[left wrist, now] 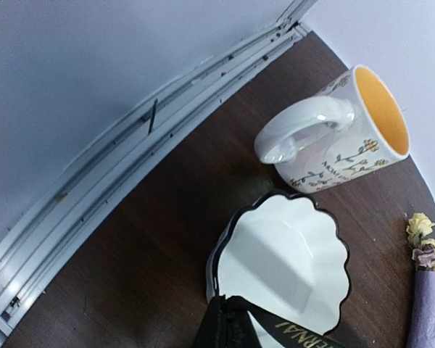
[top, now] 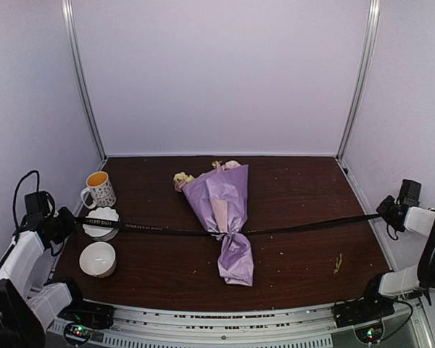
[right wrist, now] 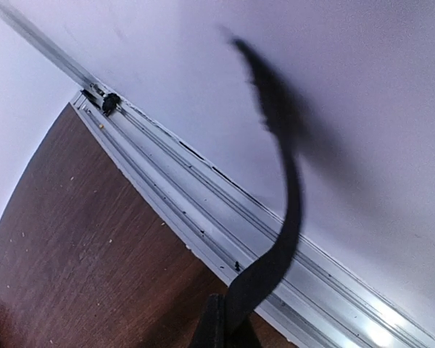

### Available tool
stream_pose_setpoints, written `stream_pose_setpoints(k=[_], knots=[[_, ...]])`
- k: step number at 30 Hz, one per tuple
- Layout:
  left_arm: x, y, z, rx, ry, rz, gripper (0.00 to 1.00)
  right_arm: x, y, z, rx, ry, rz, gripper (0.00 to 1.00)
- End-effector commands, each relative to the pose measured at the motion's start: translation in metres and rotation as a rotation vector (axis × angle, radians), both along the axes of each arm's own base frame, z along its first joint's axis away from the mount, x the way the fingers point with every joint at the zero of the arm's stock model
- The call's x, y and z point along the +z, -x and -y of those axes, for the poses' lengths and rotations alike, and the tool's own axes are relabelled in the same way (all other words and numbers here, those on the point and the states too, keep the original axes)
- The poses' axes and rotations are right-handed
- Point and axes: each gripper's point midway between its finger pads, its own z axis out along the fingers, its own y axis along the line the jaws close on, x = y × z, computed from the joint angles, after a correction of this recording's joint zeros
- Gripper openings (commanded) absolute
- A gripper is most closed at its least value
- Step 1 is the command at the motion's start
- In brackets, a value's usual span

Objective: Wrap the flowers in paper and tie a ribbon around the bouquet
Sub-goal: Tie the ribbon around the folded bouquet.

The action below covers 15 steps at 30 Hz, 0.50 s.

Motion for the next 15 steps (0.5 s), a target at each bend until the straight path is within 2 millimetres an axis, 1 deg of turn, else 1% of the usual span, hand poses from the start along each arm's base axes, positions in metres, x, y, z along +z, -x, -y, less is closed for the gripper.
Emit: stream_pose_setpoints(k=[1, 2, 3, 4, 5, 6, 8, 10, 12, 13, 15], knots=[[0.083, -0.029, 0.0, -0.021, -0.291, 0.204, 0.0, 0.083, -0.058, -0.046, 0.208, 0.239, 0.156, 0.0], [0.096, -0.035, 0.02, -0.08, -0.324, 0.238, 0.0, 0.1, -0.072, -0.078, 0.32, 0.267, 0.196, 0.0], [0.108, -0.04, 0.036, -0.125, -0.354, 0.271, 0.0, 0.12, -0.081, -0.106, 0.406, 0.277, 0.255, 0.0], [0.12, -0.046, 0.058, -0.197, -0.367, 0.311, 0.0, 0.14, -0.086, -0.133, 0.486, 0.278, 0.316, 0.0], [0.128, -0.052, 0.079, -0.269, -0.372, 0.34, 0.0, 0.161, -0.089, -0.158, 0.56, 0.281, 0.376, 0.0], [0.134, -0.058, 0.1, -0.342, -0.377, 0.366, 0.0, 0.191, -0.09, -0.184, 0.639, 0.293, 0.452, 0.0], [0.144, -0.067, 0.148, -0.51, -0.398, 0.407, 0.0, 0.235, -0.083, -0.238, 0.803, 0.325, 0.568, 0.0], [0.148, -0.073, 0.199, -0.673, -0.442, 0.426, 0.0, 0.276, -0.063, -0.299, 1.019, 0.333, 0.694, 0.0], [0.157, -0.072, 0.253, -0.848, -0.497, 0.464, 0.0, 0.311, -0.033, -0.348, 1.209, 0.331, 0.804, 0.0], [0.161, -0.066, 0.282, -0.941, -0.516, 0.492, 0.0, 0.329, -0.017, -0.365, 1.269, 0.341, 0.859, 0.0], [0.172, -0.061, 0.322, -1.069, -0.531, 0.548, 0.0, 0.364, 0.013, -0.384, 1.339, 0.369, 0.964, 0.0]])
